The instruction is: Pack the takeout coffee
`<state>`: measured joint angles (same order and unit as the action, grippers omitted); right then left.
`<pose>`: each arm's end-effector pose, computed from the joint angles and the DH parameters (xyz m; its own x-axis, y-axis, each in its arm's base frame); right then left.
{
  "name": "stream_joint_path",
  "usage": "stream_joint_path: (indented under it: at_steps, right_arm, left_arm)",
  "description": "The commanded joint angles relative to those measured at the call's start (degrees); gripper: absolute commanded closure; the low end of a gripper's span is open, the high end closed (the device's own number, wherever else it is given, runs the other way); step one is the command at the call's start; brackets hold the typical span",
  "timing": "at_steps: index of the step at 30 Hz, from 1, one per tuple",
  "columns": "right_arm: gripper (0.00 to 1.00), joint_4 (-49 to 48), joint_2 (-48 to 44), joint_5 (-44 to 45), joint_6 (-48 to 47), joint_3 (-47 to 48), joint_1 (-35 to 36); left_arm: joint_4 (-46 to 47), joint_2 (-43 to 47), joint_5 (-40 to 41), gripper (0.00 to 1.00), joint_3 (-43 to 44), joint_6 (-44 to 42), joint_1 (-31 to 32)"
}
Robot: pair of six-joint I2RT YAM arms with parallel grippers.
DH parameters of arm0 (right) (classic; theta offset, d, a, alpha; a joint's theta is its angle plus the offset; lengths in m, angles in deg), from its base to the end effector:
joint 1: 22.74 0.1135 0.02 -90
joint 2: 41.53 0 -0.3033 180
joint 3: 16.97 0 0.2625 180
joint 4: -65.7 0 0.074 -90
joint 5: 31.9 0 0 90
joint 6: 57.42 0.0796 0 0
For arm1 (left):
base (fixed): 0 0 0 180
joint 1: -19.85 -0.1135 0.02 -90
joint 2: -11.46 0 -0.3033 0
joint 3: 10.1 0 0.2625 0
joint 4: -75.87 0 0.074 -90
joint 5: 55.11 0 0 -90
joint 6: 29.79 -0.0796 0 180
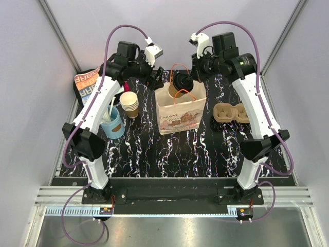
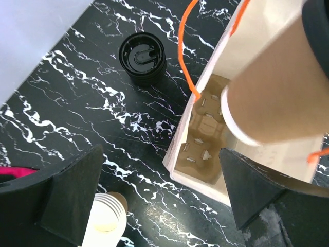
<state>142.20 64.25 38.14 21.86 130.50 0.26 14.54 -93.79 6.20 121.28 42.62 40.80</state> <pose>0.3766 0.1894 0.4950 -0.4000 -0.3597 -0.8430 -0.7121 0.7010 0.0387 0.4094 -0.1977 0.4388 -0.3077 0.4017 -0.8626 0.8109 0.5849 -0.0168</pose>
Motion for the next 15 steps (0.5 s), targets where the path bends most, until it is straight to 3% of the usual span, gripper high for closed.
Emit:
stream_joint_path:
  at_steps: [1, 15]
  right_arm:
    - [1.0, -1.6, 0.0, 2.6, -0.3, -2.8, 1.8]
    - [1.0, -7.5, 2.9, 5.2, -0.1, -9.4, 5.0]
  left_arm:
    - [3.4, -0.9, -0.7, 0.01, 1.8, 1.0, -0.1]
    - [5.0, -1.6, -2.1, 0.01, -1.1, 2.2, -0.1]
